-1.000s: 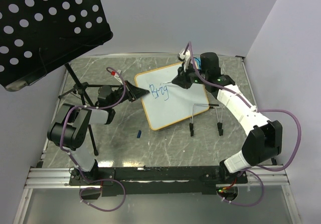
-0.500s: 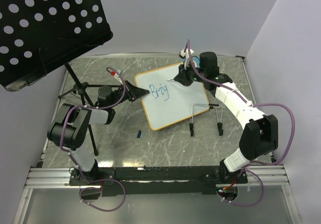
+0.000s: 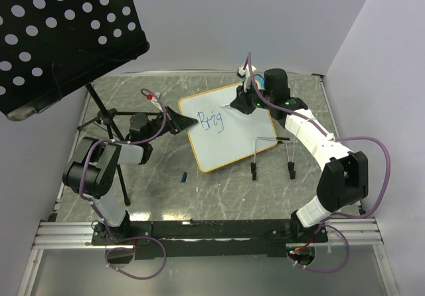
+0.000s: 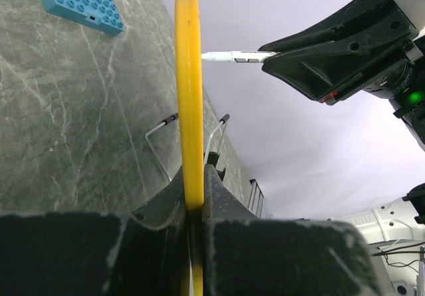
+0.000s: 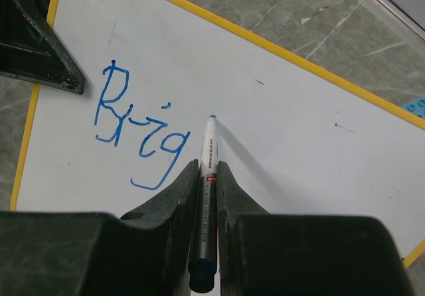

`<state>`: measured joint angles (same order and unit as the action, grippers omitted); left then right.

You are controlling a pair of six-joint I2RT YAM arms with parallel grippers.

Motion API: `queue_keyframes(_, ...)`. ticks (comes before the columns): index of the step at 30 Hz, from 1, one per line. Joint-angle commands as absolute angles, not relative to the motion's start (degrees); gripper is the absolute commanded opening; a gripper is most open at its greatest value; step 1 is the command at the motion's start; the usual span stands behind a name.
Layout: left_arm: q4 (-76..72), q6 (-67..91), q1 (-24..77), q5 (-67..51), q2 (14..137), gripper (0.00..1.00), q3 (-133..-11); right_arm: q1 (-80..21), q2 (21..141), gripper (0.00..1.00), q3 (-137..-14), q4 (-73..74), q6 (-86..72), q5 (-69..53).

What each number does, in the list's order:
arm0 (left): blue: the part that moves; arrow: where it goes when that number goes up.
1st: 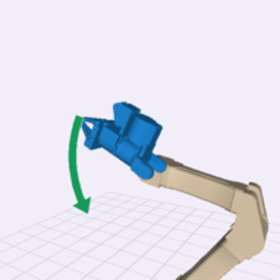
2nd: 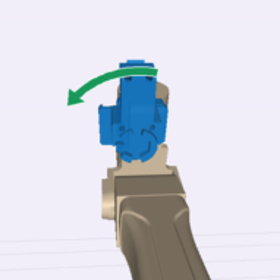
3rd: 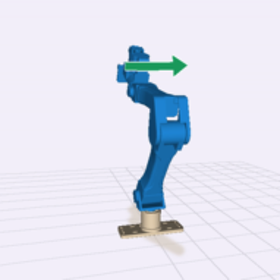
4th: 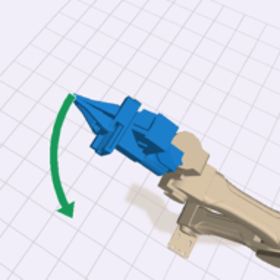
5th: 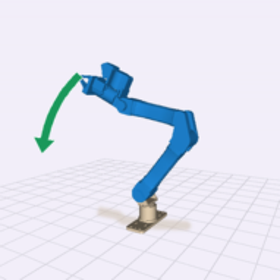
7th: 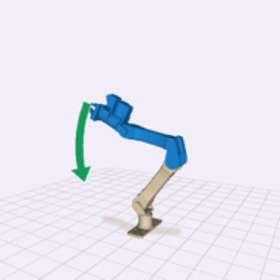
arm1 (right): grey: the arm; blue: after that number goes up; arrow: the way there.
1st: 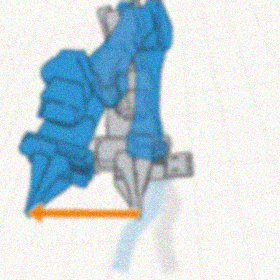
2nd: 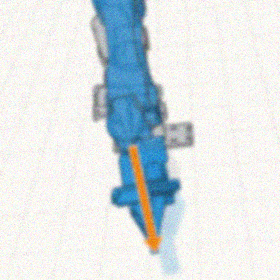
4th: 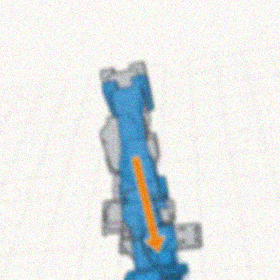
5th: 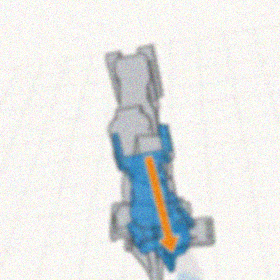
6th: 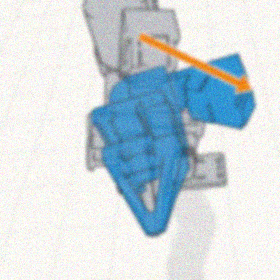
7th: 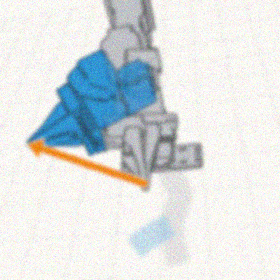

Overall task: Write a sentence on the whiteboard
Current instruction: Write on the whiteboard with the whiteboard.

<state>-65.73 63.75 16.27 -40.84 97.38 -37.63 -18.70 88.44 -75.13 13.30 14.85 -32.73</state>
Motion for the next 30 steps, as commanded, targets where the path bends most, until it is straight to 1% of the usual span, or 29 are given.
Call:
queue_keyframes(1, -80.51, 66.27, 16.52, -41.22, 94.92, 0.01, -40.43, -18.19, 86.93, 0.0, -75.59, 13.8, 16.08, -34.1)
queue_keyframes(20, -79.28, 65.83, 15.91, -40.87, 94.83, 0.01, -40.87, -18.02, 82.97, 0.0, -69.7, 15.56, 17.49, -34.98)
queue_keyframes(30, -79.54, 66.09, 15.73, -41.04, 94.92, 0.01, -40.87, -18.28, 82.88, 0.0, -68.99, 16.52, 17.67, -36.3)
